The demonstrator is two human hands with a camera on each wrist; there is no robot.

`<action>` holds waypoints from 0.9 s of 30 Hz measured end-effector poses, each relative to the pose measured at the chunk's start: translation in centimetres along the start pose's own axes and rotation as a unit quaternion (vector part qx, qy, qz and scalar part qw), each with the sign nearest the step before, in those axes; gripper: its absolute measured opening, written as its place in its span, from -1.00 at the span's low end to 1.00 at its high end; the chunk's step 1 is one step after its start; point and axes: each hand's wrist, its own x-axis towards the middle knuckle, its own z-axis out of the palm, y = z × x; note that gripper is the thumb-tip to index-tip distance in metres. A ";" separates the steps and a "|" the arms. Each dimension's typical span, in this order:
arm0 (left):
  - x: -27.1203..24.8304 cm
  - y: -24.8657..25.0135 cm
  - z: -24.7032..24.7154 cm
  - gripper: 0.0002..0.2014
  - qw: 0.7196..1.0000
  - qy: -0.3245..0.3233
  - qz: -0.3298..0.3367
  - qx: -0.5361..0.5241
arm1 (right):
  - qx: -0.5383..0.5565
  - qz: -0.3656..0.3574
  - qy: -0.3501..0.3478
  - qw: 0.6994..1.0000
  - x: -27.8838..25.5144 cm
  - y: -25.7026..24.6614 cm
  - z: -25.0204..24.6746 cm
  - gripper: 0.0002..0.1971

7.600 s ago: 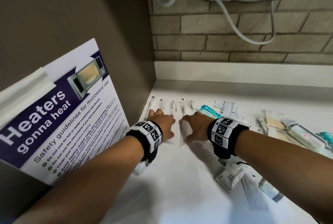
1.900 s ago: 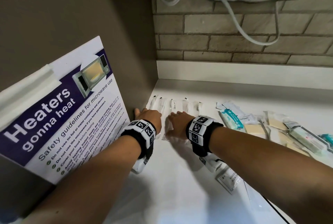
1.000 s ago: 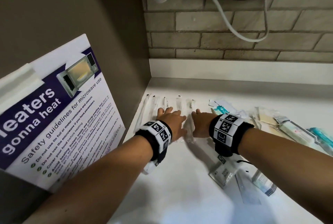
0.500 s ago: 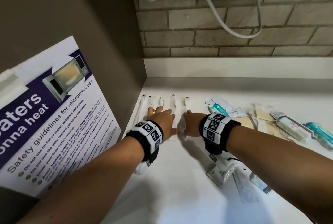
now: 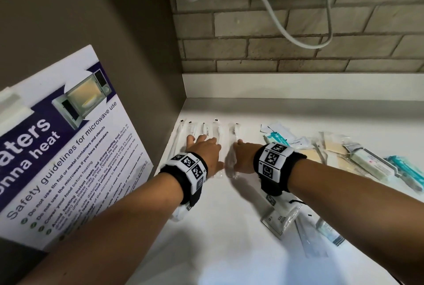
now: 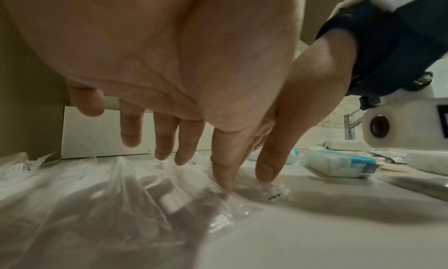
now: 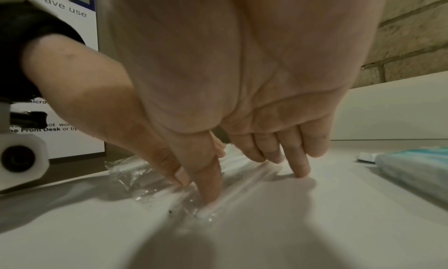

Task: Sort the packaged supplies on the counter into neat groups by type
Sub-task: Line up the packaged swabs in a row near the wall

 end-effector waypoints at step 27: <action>0.5 0.3 -1.1 -0.52 0.998 0.056 -0.017 -0.038 | 0.040 -0.028 0.065 0.997 -1.1 1.6 -0.2 -0.49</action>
